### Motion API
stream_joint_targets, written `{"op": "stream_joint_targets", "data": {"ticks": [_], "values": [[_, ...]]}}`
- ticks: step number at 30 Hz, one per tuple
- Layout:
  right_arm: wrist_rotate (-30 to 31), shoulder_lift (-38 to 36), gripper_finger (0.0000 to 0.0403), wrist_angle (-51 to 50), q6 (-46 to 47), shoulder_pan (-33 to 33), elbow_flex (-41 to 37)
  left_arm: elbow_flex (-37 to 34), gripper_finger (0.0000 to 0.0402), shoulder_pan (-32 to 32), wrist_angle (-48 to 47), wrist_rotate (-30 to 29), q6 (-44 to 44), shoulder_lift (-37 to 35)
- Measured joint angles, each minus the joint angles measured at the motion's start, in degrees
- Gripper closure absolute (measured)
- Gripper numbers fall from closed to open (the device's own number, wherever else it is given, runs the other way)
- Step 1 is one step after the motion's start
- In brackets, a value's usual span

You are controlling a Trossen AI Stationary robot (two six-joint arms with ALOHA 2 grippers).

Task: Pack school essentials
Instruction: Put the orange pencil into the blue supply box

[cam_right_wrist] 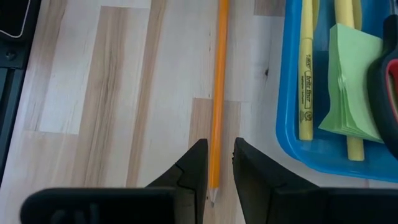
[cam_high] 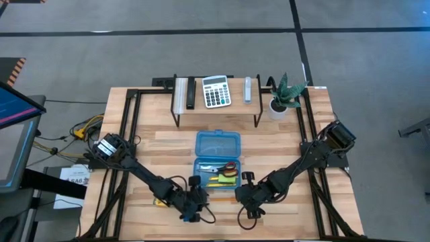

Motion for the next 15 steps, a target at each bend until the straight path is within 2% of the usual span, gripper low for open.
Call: {"op": "stream_joint_targets", "data": {"ticks": [7, 15], "values": [[0.0, 0.0, 0.0305, 0.0, 0.0, 0.0, 0.0, 4.2, 0.0251, -0.1, -7.4, -1.4, 1.5, 0.0], [0.0, 0.0, 0.0305, 0.0, 0.0, 0.0, 0.0, 4.2, 0.0251, 0.0, -7.5, -1.0, 1.5, 0.0]]}}
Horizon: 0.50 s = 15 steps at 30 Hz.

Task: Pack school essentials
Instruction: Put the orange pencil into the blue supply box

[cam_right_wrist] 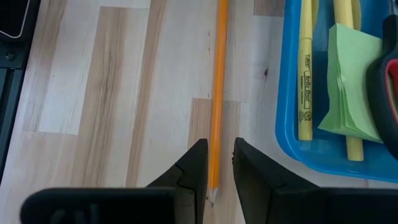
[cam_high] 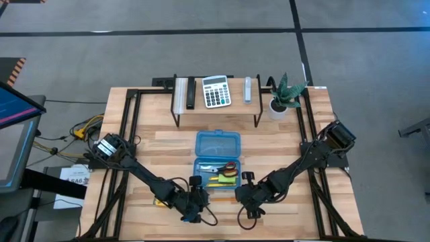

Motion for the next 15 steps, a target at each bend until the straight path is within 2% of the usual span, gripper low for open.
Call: {"op": "stream_joint_targets", "data": {"ticks": [8, 15], "values": [[0.0, 0.0, 0.0305, 0.0, 0.1, 0.0, 0.0, 0.2, 0.0251, 0.0, 3.7, 0.5, -0.5, 4.0], [0.0, 0.0, 0.0305, 0.0, 0.1, -0.1, 0.0, 0.2, 0.0259, 0.0, 3.5, -0.1, -0.5, 4.2]]}}
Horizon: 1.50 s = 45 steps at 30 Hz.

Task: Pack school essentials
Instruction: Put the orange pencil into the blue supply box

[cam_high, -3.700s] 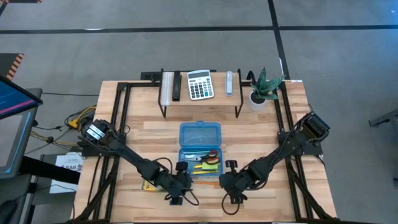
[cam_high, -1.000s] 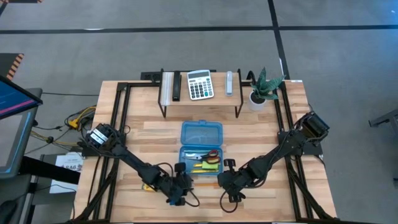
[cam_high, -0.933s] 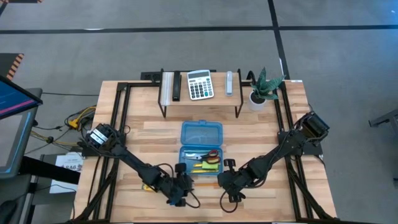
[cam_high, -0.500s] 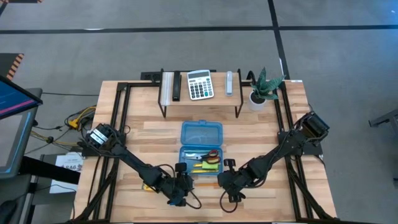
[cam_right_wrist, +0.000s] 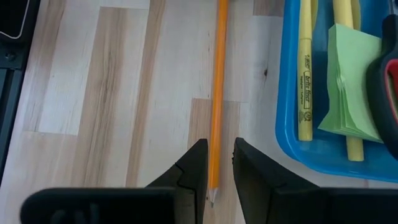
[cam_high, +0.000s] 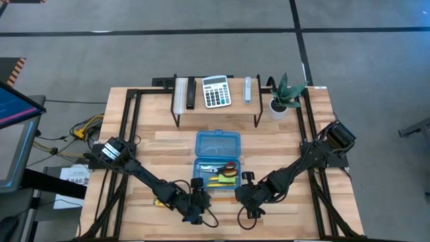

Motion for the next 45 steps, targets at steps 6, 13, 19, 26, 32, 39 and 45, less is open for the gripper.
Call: {"op": "stream_joint_targets", "data": {"ticks": [6, 13, 19, 26, 32, 39, 45], "values": [[0.0, 0.0, 0.0305, 0.0, 0.0, 0.0, 0.0, 0.1, 0.0297, 0.1, -2.3, 1.7, -1.1, 0.1], [0.0, 0.0, 0.0305, 0.0, 0.0, 0.0, 0.0, 0.1, 0.0343, 0.1, -2.3, 2.7, -1.0, 0.1], [0.0, 0.0, 0.0305, 0.0, -0.2, -0.2, 0.0, 0.0, 0.0394, 0.3, -2.6, 3.1, -0.3, -0.7], [-0.1, 0.0, 0.0305, -0.2, -0.2, -0.2, 0.0, -0.4, 0.0398, 0.5, -5.0, 3.1, 0.4, -3.1], [-0.2, 0.0, 0.0305, -0.2, -0.2, -0.2, 0.0, -0.5, 0.0400, 0.5, -7.3, 1.8, -0.4, -4.5], [-0.2, 0.0, 0.0305, -0.3, -0.1, -0.2, 0.0, -0.3, 0.0401, 0.5, -7.6, 1.3, -0.5, -5.5], [-0.5, -2.7, 0.0305, -2.6, 0.0, -0.2, 0.0, -0.3, 0.0401, 0.5, -7.2, 1.4, -0.5, -6.2]]}}
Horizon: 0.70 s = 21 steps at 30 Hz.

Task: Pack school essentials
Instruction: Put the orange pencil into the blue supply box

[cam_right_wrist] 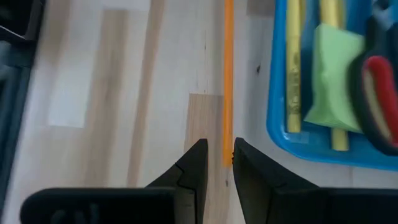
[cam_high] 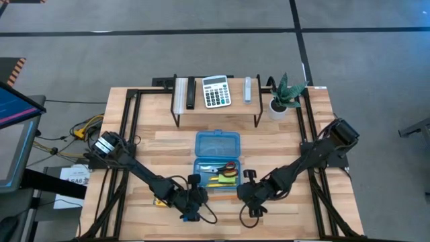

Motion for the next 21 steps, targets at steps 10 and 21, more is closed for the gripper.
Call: {"op": "stream_joint_targets", "data": {"ticks": [10, 21], "values": [[6.2, -11.4, 0.0305, 0.1, -0.5, 2.8, 0.0, 3.8, 0.0400, 0.0, -4.7, -1.5, 2.2, -0.6], [10.9, -14.6, 0.0305, 0.0, -1.6, 6.2, 0.0, 8.3, 0.0400, 0.3, -9.3, -1.5, 5.1, -0.7]]}}
